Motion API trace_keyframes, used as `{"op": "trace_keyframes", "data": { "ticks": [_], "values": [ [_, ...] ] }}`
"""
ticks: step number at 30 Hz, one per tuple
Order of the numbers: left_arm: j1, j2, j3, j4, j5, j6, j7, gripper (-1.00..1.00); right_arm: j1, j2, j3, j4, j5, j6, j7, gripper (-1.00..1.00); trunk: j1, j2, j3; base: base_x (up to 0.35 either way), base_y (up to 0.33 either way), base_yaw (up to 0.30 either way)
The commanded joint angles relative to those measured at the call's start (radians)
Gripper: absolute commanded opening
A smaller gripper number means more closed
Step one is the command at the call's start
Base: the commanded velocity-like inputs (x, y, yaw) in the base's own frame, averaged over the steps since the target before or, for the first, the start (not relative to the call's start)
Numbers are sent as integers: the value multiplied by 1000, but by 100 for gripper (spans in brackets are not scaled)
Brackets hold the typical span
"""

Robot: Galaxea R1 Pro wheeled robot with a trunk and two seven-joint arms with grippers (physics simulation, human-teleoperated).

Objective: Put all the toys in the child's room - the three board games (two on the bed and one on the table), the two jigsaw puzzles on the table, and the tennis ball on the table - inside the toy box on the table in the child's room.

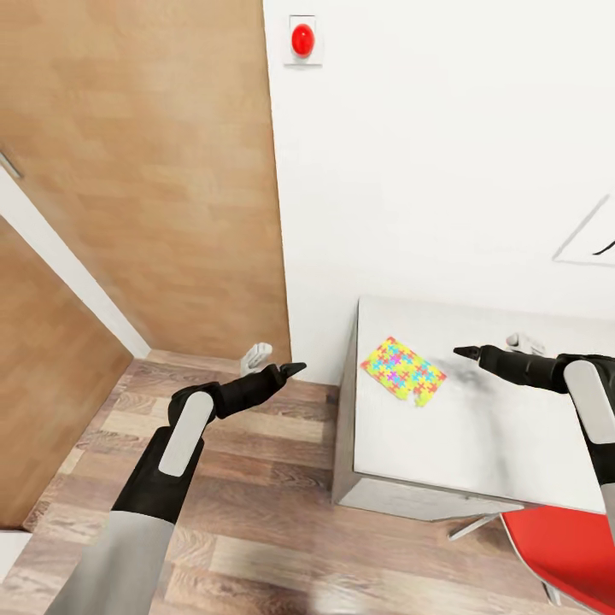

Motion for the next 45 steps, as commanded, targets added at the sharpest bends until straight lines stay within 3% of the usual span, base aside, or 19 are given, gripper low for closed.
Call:
{"op": "trace_keyframes", "data": {
  "ticks": [1, 12, 26, 45],
  "values": [
    [0, 0, 1, 2, -3, 4, -3, 100, -1, -1, -2, 1, 9, 5, 11, 100, 1, -1, -1, 251, 209, 0],
    [4, -1, 0, 33, -17, -14, -1, 100, -1, -8, -6, 43, 5, 5, 23, 100, 1, -1, -1, 199, 156, 0],
    [-6, -11, -10, 213, -50, -117, -2, 100, -2, -23, -11, 170, 4, 5, 87, 100, 1, -1, -1, 39, 30, 0],
    [-9, -13, -36, 270, -54, -173, -2, 100, 5, -58, -10, 240, 3, 5, 124, 100, 1, -1, -1, 4, 3, 0]
  ]
}}
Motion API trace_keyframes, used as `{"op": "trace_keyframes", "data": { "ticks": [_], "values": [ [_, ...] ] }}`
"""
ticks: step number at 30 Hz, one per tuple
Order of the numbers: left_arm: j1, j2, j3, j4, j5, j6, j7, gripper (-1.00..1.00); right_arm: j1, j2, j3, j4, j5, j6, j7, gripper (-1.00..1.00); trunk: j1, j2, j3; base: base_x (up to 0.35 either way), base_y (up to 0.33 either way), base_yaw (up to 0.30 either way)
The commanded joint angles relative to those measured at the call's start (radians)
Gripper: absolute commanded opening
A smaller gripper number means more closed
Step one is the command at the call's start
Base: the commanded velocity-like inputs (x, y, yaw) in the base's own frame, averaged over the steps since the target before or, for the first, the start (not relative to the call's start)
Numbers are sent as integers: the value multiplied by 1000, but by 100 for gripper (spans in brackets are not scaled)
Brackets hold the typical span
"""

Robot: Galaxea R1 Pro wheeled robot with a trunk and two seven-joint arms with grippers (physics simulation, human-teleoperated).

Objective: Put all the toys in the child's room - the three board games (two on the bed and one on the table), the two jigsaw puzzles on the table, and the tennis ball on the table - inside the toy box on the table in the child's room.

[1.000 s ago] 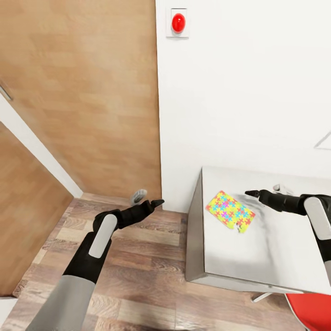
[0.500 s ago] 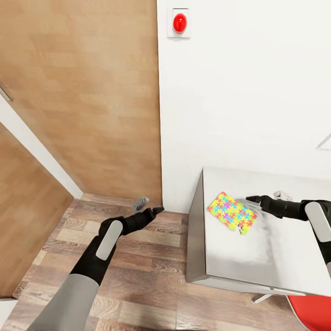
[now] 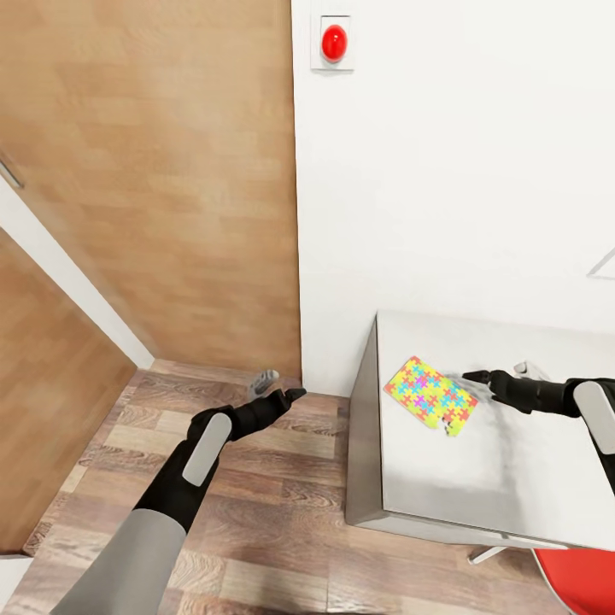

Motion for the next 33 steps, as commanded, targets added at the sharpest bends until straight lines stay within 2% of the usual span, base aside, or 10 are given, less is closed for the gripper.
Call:
{"op": "trace_keyframes", "data": {
  "ticks": [1, 16, 33],
  "values": [
    [-1, 0, 1, 0, -1, 4, -3, 100, -1, 0, -2, 0, 10, 4, 11, 100, 0, -1, -1, 0, 0, 0],
    [-1, -1, -1, 13, -1, -8, -3, 100, 2, -4, -3, 8, 10, 4, 17, 100, 0, -1, -1, 0, 0, 0],
    [-1, -1, -2, 14, -1, -9, -3, 100, 1, 5, 8, 19, 11, 4, 14, 100, 0, -1, 0, 0, 0, 25]
  ]
}}
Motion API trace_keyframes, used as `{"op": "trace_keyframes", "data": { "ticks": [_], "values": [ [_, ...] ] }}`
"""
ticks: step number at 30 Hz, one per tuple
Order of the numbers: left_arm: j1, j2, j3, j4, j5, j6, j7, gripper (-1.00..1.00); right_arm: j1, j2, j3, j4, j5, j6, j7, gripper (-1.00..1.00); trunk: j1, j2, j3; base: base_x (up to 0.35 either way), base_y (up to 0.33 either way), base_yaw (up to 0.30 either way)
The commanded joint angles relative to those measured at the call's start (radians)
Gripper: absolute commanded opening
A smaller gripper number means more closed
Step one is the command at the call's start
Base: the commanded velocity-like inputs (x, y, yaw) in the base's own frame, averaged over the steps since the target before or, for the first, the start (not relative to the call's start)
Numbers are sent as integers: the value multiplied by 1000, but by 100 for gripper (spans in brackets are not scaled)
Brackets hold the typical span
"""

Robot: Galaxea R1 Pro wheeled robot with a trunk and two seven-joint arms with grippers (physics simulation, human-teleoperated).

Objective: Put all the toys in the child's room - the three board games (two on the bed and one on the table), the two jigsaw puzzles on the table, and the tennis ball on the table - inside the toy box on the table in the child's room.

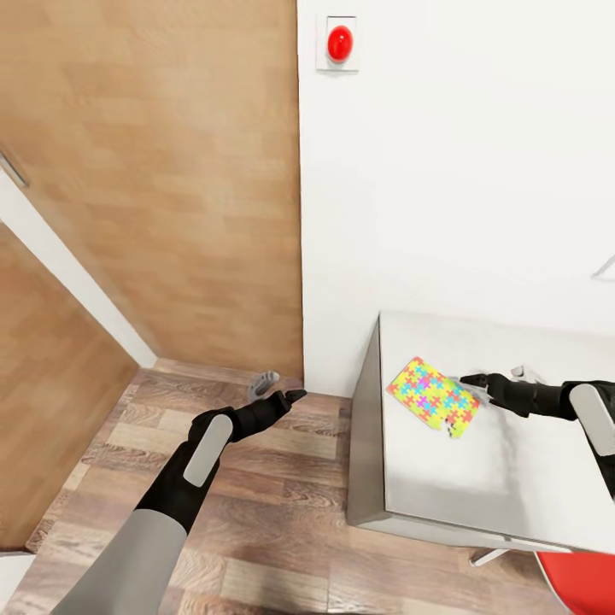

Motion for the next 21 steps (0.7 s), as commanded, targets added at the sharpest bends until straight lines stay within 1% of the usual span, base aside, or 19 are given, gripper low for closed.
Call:
{"op": "trace_keyframes", "data": {
  "ticks": [1, 6, 11, 21],
  "values": [
    [-1, 0, 1, 0, -1, 4, -2, 100, -1, 0, -2, 8, 10, 4, 10, 100, 0, -1, -1, 0, 0, 150],
    [-1, 0, 1, 0, -1, 4, -2, 100, -4, 3, -3, 52, 10, 4, 9, 100, 0, -1, 0, 0, 0, 136],
    [-1, 0, 1, 0, 0, 5, -2, 100, -7, 6, -6, 112, 9, 4, 9, 100, 0, -1, 1, 0, 0, 62],
    [-1, 0, 1, 0, 0, 5, -2, 100, -9, 6, -9, 144, 9, 4, 9, 100, 0, -1, 1, 0, 0, 16]
  ]
}}
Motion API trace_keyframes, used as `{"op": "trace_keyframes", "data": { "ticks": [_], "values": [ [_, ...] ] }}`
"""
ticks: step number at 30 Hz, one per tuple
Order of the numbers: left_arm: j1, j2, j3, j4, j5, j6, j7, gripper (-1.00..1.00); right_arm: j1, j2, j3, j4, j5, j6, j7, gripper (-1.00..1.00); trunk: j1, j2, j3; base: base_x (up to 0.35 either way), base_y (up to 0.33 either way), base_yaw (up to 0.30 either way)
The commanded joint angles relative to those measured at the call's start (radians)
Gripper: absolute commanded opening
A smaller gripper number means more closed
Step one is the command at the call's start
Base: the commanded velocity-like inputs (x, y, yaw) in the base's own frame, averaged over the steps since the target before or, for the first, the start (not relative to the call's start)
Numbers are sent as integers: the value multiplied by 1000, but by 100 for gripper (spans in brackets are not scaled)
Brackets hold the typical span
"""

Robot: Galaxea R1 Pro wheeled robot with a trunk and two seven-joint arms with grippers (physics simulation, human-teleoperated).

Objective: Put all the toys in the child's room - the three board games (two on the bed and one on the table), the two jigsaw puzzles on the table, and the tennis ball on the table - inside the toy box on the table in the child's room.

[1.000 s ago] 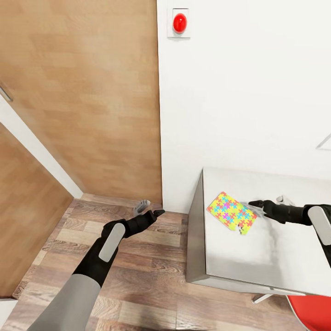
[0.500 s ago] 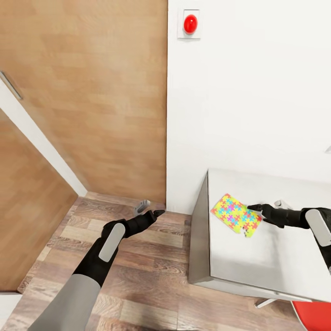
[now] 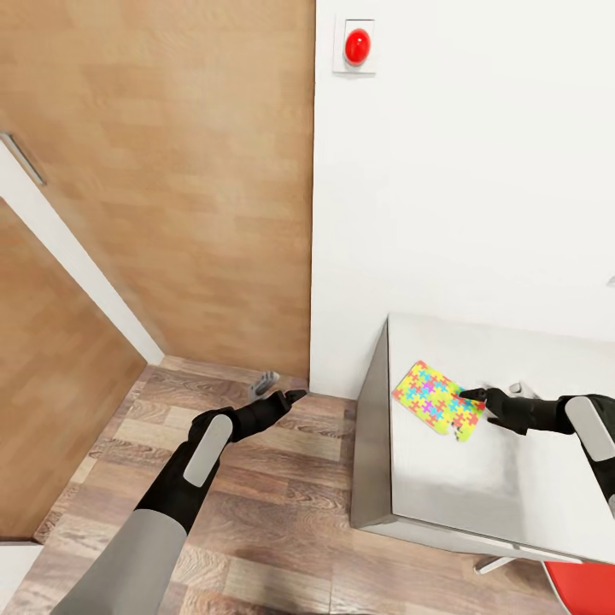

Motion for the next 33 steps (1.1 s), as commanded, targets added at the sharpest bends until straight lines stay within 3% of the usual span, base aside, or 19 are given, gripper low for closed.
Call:
{"op": "trace_keyframes", "data": {
  "ticks": [1, 17, 33],
  "values": [
    [-1, 0, 1, 0, -1, 4, -3, 100, 1, 1, -1, 2, 18, 4, 9, 100, 1, -1, -1, 0, 0, 6],
    [-1, 0, -16, 0, 0, 5, -3, 100, 0, -2, -6, 21, 17, 4, 9, 100, 1, -1, -1, 0, 0, 5],
    [-1, 0, -32, 0, 1, 3, -3, 100, 0, 0, -5, 22, 16, 4, 9, 100, 1, -1, -1, 0, 0, 197]
  ]
}}
